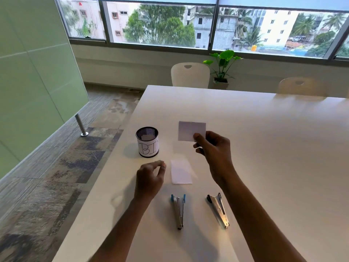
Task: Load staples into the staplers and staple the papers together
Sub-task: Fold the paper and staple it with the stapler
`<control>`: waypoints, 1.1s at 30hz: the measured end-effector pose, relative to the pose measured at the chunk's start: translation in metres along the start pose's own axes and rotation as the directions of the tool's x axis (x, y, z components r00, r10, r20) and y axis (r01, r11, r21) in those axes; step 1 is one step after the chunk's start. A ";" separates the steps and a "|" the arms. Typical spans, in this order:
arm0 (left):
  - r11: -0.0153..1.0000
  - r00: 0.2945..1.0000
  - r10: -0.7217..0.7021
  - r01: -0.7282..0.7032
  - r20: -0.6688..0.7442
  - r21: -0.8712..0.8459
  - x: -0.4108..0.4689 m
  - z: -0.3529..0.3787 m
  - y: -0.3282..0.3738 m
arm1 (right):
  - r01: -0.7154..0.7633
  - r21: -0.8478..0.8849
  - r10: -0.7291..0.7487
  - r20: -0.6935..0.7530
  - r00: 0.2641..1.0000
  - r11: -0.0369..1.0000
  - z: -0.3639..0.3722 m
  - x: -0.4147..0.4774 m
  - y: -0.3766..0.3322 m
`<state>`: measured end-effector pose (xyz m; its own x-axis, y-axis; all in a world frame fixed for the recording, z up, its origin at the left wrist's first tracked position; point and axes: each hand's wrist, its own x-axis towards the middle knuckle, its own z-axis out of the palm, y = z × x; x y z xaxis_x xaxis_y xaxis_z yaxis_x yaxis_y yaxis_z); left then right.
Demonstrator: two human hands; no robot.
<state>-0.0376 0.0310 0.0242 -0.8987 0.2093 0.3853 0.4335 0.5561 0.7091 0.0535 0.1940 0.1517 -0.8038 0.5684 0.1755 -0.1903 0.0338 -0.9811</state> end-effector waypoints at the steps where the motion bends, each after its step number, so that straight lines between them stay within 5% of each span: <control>1: 0.996 0.999 0.032 -0.035 0.037 0.081 0.000 0.004 -0.008 | 0.016 -0.033 -0.016 -0.004 1.000 0.999 0.007 0.007 0.001; 8: 0.972 0.988 -0.043 0.007 0.148 0.235 0.002 0.018 -0.022 | 0.082 -0.289 -0.065 0.070 0.995 0.954 0.055 0.060 0.009; 15: 0.955 0.984 -0.007 -0.046 0.176 0.295 0.003 0.017 -0.027 | 0.365 -0.604 -0.237 0.284 0.929 0.709 0.100 0.105 0.027; 22: 0.952 0.988 -0.008 -0.040 0.157 0.302 0.006 0.019 -0.030 | 0.501 -0.695 -0.135 0.511 0.849 0.516 0.124 0.124 0.049; 33: 0.948 0.992 0.002 -0.043 0.128 0.315 0.005 0.020 -0.031 | 0.554 -0.779 -0.007 0.578 0.816 0.295 0.141 0.129 0.060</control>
<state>-0.0573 0.0309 -0.0079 -0.8989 0.3117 0.3080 0.4286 0.7716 0.4700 -0.1404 0.1535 0.1272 -0.9804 -0.0112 0.1965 -0.0623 0.9647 -0.2558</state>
